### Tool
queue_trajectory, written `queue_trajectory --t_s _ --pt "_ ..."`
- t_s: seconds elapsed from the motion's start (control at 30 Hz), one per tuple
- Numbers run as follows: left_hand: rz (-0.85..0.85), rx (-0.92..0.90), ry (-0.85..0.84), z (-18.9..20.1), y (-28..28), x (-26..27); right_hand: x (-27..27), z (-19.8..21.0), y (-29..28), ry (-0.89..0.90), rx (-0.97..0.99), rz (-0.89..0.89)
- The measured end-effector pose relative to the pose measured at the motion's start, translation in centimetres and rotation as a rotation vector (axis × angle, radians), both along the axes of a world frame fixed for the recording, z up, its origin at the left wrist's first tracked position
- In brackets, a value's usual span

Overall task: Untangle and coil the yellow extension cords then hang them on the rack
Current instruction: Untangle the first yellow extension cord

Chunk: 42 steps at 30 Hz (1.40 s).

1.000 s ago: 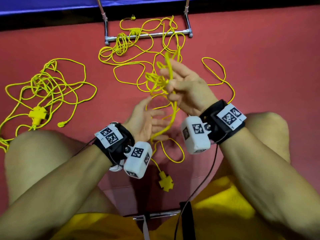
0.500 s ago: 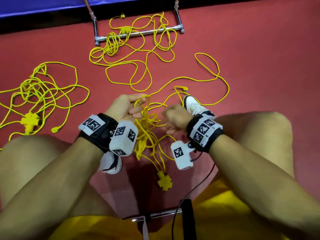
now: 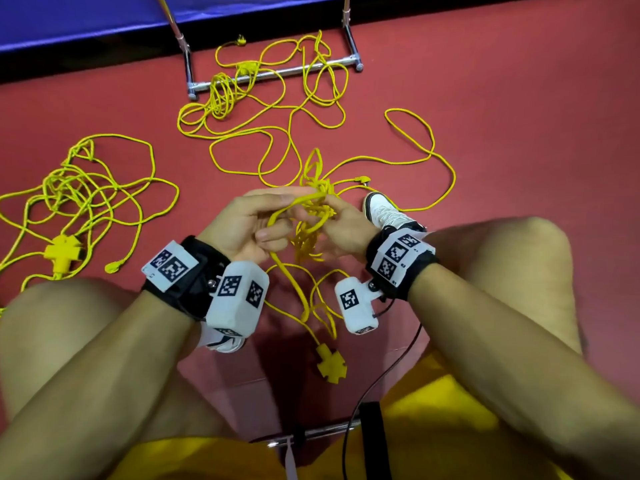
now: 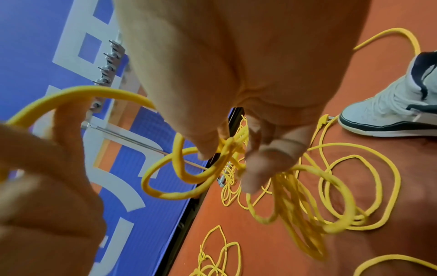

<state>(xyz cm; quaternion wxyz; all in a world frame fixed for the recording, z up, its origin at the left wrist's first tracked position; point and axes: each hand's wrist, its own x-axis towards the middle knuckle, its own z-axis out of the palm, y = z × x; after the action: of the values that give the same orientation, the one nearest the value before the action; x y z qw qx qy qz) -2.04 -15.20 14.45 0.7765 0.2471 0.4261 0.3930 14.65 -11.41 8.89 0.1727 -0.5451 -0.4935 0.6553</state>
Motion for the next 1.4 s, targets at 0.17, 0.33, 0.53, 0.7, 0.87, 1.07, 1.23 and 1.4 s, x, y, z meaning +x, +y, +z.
queue_trajectory --t_s 0.17,0.33,0.53,0.7,0.87,1.07,1.23,1.4 --pt "-0.023 0.034 0.079 -0.2 -0.3 -0.8 -0.1 0.8 1.5 0.182 -0.142 -0.217" --pt "-0.083 0.071 0.158 -0.8 -0.9 0.7 0.8 1.7 1.7 0.471 -0.312 -0.401" --pt "-0.299 0.056 0.414 -1.8 -1.4 1.9 0.6 0.0 2.4 0.24 0.226 -0.534" --pt "-0.08 0.357 0.708 -2.5 -1.2 2.1 0.4 -0.1 1.7 0.042 0.539 -0.336" --pt "0.401 0.404 0.598 -2.2 0.0 1.5 -0.2 -0.1 0.9 0.079 0.526 -0.267" --pt "0.276 0.127 0.636 -3.8 1.3 0.9 -0.8 -0.3 -0.4 0.212 0.443 -0.044" --pt "0.279 0.005 0.383 -3.7 1.8 -0.1 -0.5 0.5 -0.5 0.303 0.243 0.033" --pt "0.376 -0.031 0.481 -3.1 1.9 0.4 -0.2 1.3 0.7 0.165 0.248 -0.001"
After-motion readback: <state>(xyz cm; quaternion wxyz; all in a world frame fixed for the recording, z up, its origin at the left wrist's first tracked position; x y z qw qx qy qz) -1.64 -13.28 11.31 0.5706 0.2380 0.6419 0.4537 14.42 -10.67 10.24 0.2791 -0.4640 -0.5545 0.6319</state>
